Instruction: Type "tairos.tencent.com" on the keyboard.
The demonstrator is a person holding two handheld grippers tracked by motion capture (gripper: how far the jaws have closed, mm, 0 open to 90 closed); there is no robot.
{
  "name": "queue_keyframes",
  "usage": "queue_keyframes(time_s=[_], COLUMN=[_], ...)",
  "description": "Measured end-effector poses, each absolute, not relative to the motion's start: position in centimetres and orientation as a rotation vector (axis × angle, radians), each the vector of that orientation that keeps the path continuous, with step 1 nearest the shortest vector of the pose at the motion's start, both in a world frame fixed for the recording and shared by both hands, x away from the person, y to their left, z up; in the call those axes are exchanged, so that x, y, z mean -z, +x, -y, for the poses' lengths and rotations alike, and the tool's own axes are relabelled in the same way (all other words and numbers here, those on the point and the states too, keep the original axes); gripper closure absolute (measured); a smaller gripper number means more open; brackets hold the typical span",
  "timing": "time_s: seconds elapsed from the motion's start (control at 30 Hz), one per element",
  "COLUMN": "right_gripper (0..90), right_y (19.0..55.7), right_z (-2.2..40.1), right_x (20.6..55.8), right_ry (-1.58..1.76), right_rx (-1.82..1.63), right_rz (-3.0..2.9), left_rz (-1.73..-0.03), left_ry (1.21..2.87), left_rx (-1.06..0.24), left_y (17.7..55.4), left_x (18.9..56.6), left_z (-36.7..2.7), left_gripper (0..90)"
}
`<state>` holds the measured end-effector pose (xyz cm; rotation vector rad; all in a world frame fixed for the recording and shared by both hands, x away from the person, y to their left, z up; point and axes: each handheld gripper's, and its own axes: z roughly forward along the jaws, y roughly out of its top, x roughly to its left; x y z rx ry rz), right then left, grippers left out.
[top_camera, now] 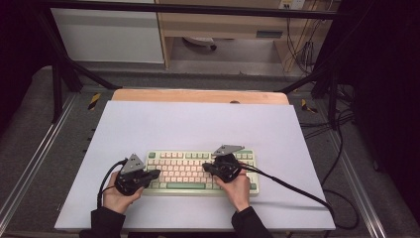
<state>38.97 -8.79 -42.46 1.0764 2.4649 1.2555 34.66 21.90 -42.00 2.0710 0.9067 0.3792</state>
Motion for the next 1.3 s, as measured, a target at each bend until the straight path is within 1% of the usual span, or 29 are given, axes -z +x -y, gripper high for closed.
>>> queue_keyframes(time_s=[0.73,1.3], right_gripper=[90.0,90.0], right_y=[39.5,38.1], right_z=[8.6,9.6], right_x=[43.1,40.8], right_ry=[1.099,1.036], right_rx=[-1.219,-1.27], right_rz=[-2.479,-2.476], left_rz=[-0.907,-0.912], left_ry=[2.075,2.067], left_rx=[-0.375,-0.369], left_y=[34.7,34.8], left_x=[42.1,42.0], left_z=[-21.8,-21.9], left_gripper=[89.4,89.3])
